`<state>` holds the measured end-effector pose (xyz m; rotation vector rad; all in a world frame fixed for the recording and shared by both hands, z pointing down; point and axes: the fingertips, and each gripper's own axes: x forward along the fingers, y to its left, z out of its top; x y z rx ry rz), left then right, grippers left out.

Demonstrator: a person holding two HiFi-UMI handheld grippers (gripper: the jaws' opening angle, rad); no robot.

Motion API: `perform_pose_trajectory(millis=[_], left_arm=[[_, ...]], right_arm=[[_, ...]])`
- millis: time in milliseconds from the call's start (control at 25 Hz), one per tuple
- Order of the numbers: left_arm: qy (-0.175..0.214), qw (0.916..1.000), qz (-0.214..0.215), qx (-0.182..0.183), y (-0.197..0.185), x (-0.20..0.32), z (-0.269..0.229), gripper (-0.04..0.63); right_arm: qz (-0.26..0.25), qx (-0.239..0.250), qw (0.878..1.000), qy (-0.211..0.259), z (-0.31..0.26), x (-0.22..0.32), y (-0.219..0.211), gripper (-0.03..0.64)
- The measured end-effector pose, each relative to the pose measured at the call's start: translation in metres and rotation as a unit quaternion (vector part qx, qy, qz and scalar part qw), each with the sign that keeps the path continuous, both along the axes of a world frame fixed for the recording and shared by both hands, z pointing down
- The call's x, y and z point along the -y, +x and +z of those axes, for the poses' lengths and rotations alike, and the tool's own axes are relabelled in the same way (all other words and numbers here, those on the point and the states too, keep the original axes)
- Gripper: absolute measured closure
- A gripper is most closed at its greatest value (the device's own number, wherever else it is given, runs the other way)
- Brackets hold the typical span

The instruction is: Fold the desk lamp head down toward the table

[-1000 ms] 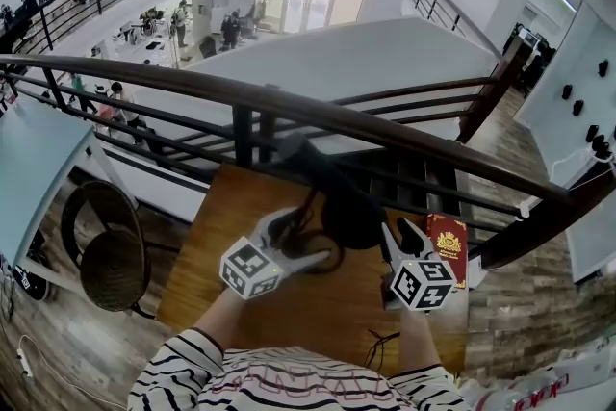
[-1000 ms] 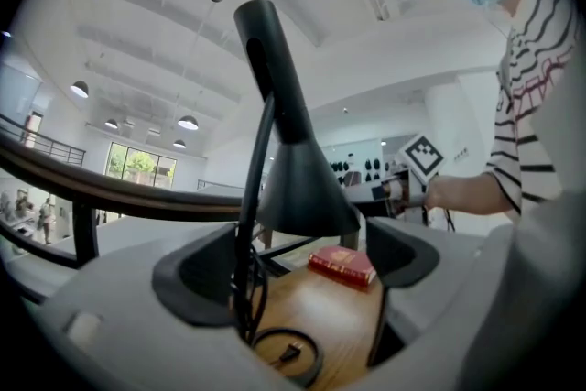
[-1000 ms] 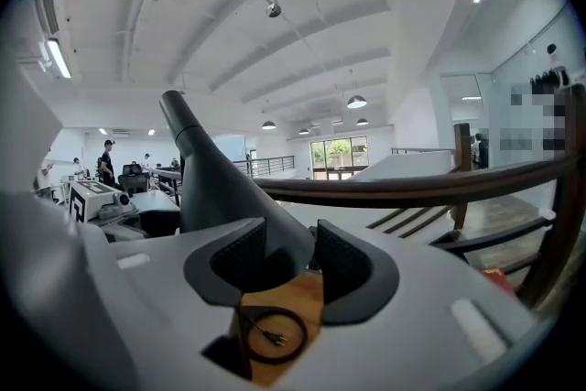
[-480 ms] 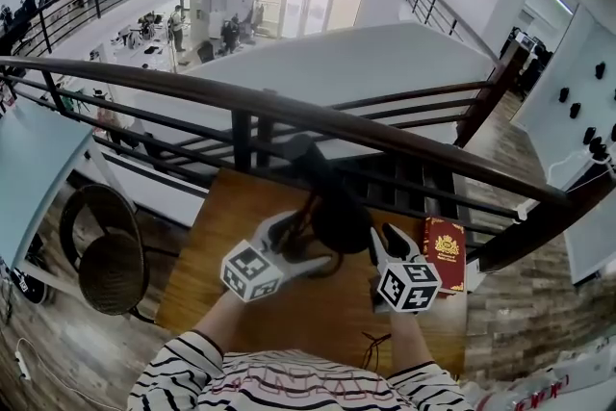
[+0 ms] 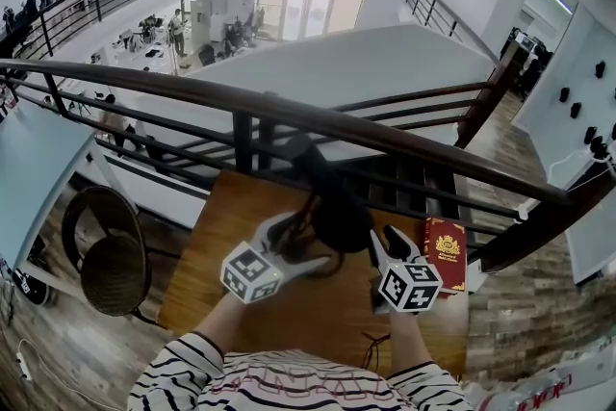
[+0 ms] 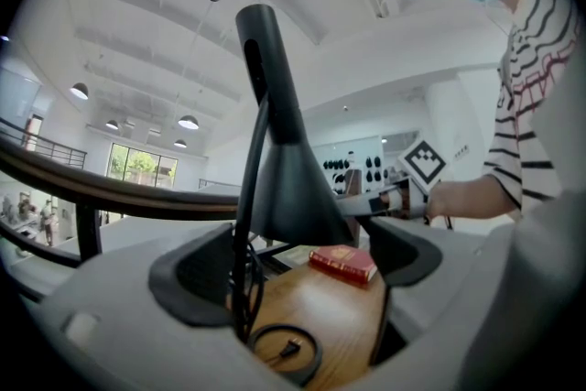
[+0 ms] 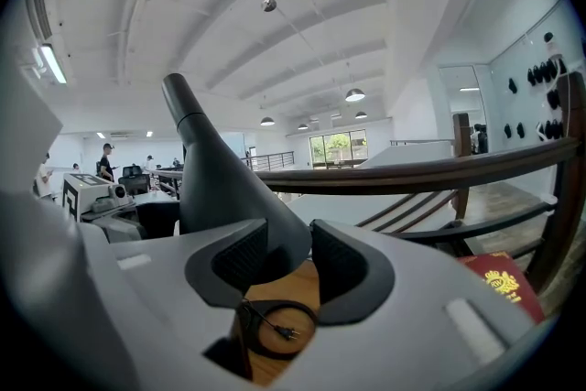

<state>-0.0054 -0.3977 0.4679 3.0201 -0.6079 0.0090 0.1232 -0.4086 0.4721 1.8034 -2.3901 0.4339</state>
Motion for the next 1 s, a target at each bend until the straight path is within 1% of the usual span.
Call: perform_pose_trajectory(millis=[360,600,800,1000], left_arm=[[0.007,0.9988,-0.048,-0.007,-0.007,-0.02,0.001,0.14],[0.009,0.9968,-0.079,-0.011,-0.012,-0.046,-0.003,0.144],[0.008,0.9951,-0.098,-0.01,0.001,-0.09,-0.016,0.16],[0.005,0.9933,-0.116,-0.003,0.02,-0.121,0.002,0.179]], right_arm=[[-0.017,0.033,0.999,0.013,0.004,-0.03,0.002,0.468],[-0.039,0.056,0.997,0.024,0.0,-0.061,0.0,0.474],[-0.062,0.076,0.995,0.027,-0.013,-0.105,0.01,0.488],[-0.079,0.087,0.993,0.029,0.001,-0.137,0.029,0.502]])
